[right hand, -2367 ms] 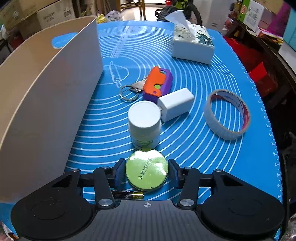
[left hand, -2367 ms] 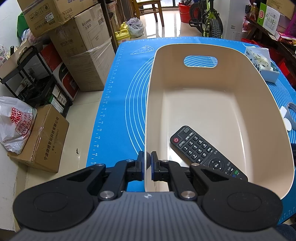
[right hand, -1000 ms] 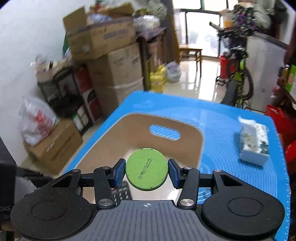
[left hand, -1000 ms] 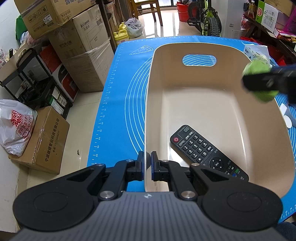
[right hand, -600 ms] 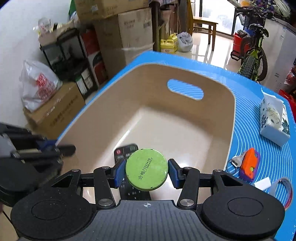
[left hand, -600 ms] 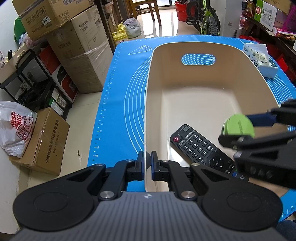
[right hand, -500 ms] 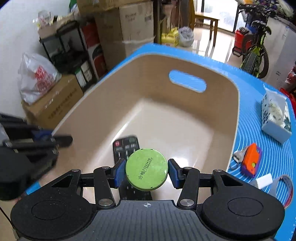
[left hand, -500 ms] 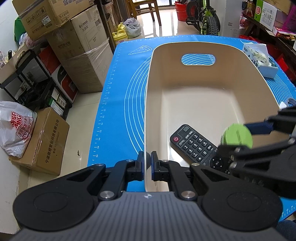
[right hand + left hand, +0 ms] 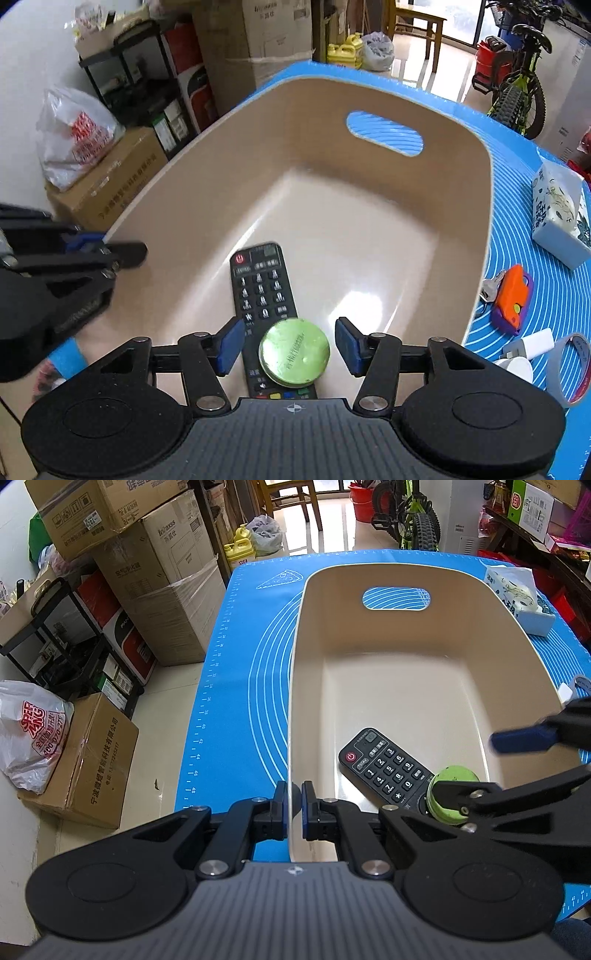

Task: Organize rigid objects
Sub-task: 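Carry the green tin into the bin beside the remote and release, then move the right gripper to the AA battery and grasp it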

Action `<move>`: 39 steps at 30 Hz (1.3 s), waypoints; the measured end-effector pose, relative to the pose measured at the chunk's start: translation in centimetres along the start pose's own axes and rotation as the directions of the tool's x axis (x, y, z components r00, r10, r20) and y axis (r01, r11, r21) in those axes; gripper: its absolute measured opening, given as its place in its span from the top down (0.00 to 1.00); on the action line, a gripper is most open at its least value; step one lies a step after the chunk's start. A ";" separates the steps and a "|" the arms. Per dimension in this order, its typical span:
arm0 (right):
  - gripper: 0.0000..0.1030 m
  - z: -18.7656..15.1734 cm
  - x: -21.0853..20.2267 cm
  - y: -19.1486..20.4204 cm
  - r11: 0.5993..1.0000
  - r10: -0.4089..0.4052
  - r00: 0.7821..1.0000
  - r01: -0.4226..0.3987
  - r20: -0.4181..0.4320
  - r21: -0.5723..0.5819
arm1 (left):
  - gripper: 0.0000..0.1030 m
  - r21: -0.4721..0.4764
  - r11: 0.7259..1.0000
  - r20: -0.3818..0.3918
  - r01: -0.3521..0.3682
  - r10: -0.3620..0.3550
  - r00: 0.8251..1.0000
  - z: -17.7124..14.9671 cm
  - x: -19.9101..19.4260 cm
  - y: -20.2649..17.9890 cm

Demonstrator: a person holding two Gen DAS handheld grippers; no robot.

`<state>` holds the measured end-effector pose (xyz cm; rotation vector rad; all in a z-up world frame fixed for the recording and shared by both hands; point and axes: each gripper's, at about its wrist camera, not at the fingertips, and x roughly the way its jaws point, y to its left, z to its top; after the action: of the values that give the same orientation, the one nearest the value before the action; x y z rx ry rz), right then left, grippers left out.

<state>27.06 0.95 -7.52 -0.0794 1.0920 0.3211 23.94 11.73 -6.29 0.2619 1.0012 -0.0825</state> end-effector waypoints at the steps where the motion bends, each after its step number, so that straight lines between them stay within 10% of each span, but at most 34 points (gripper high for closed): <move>1: 0.28 0.1 -0.4 -0.1 1.000 0.004 1.000 -0.004 0.012 0.005 | 0.92 0.000 1.000 0.000 0.001 -0.001 1.000 0.0 0.0 0.0; 20: 0.15 -0.8 -8.4 -8.5 0.972 -0.048 0.984 0.006 0.172 0.235 | 0.92 -0.005 1.000 0.000 0.000 0.000 1.000 0.0 0.0 -0.1; 39: 0.15 -9.7 -2.8 -14.0 0.899 -0.120 0.992 0.127 -0.042 0.419 | 0.92 -0.005 1.000 0.001 -0.002 0.002 1.000 0.0 -0.2 -0.1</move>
<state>21.67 -15.10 -10.88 0.2345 1.1452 -0.0359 23.84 11.66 -6.17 0.2579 1.0003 -0.0779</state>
